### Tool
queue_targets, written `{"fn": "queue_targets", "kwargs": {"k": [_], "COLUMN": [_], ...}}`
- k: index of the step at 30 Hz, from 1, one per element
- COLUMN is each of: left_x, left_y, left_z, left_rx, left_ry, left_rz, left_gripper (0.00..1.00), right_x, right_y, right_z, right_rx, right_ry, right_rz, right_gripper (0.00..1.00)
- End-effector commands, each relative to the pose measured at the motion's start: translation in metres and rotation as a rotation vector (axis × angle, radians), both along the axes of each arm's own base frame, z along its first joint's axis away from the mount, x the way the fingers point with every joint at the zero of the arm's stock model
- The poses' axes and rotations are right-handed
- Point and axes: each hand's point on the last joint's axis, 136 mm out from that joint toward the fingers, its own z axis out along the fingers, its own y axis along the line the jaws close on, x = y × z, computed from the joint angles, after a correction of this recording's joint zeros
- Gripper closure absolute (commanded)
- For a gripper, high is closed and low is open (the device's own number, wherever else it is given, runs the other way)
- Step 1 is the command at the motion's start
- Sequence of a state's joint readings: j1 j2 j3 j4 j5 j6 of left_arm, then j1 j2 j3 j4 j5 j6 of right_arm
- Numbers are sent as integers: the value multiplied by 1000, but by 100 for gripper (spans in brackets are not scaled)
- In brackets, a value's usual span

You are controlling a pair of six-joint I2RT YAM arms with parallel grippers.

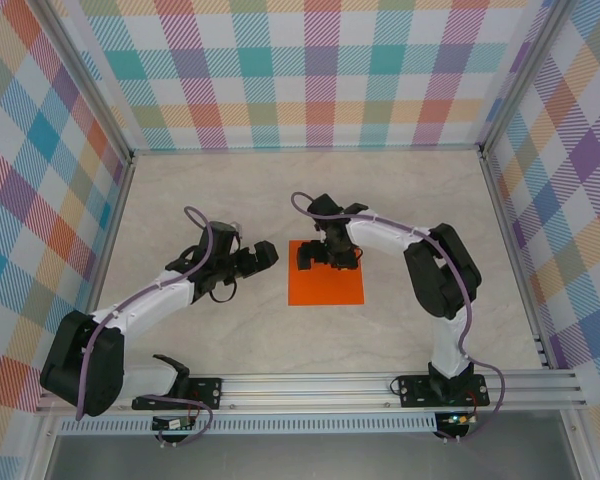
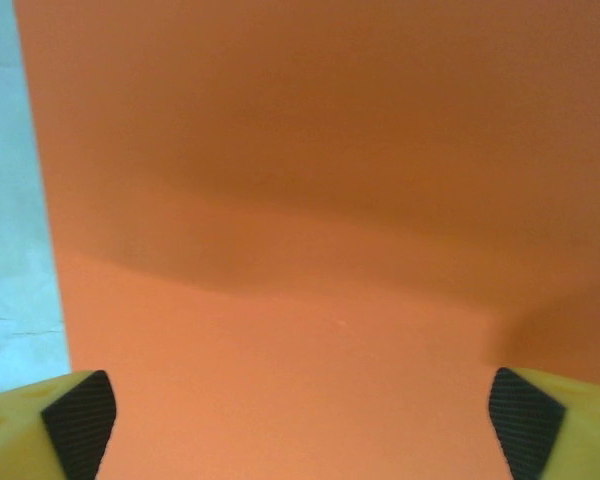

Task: Fold a paper plane with a square sheet of paper (pick it up from the middle)
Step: Move the square sheet of paper to the center of the table.

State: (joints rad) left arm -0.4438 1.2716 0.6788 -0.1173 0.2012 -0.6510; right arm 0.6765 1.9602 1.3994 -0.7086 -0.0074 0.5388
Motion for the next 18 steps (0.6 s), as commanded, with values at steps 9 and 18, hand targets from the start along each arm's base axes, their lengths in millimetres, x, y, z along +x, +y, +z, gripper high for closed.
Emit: {"fn": "queue_targets", "kwargs": {"k": [9,18], "left_x": [-3,-4], "left_y": [-4,1], "left_z": [-3,-9], "left_rx": [-9,-19], "left_ry": [16,7], "left_rz": [-2,29], "left_gripper": [0,0], "right_x": [-13,-17], "right_y": [-32,-14], "right_z": [6,0], "right_rx": [-163,-196], "right_ry": [-27,-26], "right_rz": [-235,-134], "right_gripper": [0,0]}}
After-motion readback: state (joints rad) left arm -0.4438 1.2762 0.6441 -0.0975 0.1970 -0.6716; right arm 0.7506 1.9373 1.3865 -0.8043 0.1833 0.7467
